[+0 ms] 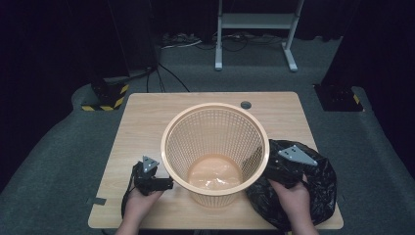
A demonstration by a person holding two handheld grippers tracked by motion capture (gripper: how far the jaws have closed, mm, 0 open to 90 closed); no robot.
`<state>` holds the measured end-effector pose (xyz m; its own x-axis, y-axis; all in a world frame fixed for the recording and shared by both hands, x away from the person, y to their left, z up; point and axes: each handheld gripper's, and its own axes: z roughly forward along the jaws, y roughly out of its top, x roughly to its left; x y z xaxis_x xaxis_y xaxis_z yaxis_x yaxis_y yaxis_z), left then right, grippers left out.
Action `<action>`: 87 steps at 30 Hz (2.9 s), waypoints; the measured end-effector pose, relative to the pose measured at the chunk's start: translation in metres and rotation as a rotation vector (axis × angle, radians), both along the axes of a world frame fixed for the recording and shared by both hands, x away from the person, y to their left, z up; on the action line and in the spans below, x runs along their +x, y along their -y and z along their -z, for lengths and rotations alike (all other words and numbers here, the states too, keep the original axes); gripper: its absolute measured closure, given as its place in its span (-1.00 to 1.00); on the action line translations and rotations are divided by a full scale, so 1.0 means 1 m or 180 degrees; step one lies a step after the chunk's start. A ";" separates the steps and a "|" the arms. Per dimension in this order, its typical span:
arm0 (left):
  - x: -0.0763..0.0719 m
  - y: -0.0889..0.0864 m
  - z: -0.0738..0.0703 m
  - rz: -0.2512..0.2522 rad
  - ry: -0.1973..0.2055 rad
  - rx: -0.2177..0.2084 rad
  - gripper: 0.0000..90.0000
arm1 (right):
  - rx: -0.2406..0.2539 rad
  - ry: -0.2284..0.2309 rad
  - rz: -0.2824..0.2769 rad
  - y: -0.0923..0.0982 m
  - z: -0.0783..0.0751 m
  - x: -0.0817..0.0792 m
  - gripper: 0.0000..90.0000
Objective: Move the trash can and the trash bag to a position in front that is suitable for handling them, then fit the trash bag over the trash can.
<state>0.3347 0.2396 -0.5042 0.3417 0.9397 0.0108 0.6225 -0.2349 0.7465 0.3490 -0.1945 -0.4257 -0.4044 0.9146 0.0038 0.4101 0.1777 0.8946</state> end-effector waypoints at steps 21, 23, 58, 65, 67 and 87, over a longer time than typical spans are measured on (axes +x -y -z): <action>-0.022 -0.043 0.026 -0.0062 -0.0186 0.0004 -0.99 | -0.0351 -0.0799 0.0492 0.078 0.018 -0.052 -0.71; -0.022 -0.043 0.026 -0.0066 -0.0187 -0.0002 -0.99 | -0.0365 -0.0838 0.0499 0.079 0.019 -0.051 -0.70; -0.027 -0.040 0.026 -0.0155 -0.0173 0.0016 -0.97 | -0.0436 -0.0411 0.0512 0.074 0.081 -0.035 0.93; -0.028 -0.040 0.026 -0.0183 -0.0174 0.0007 -0.96 | -0.0319 -0.0100 0.0584 0.081 0.070 -0.046 0.94; -0.029 -0.040 0.026 -0.0193 -0.0175 0.0007 -0.96 | -0.0313 -0.0033 0.0584 0.081 0.067 -0.047 0.94; -0.030 -0.039 0.026 -0.0149 -0.0165 0.0008 -0.94 | -0.0300 0.0723 0.0637 0.065 0.011 -0.072 0.93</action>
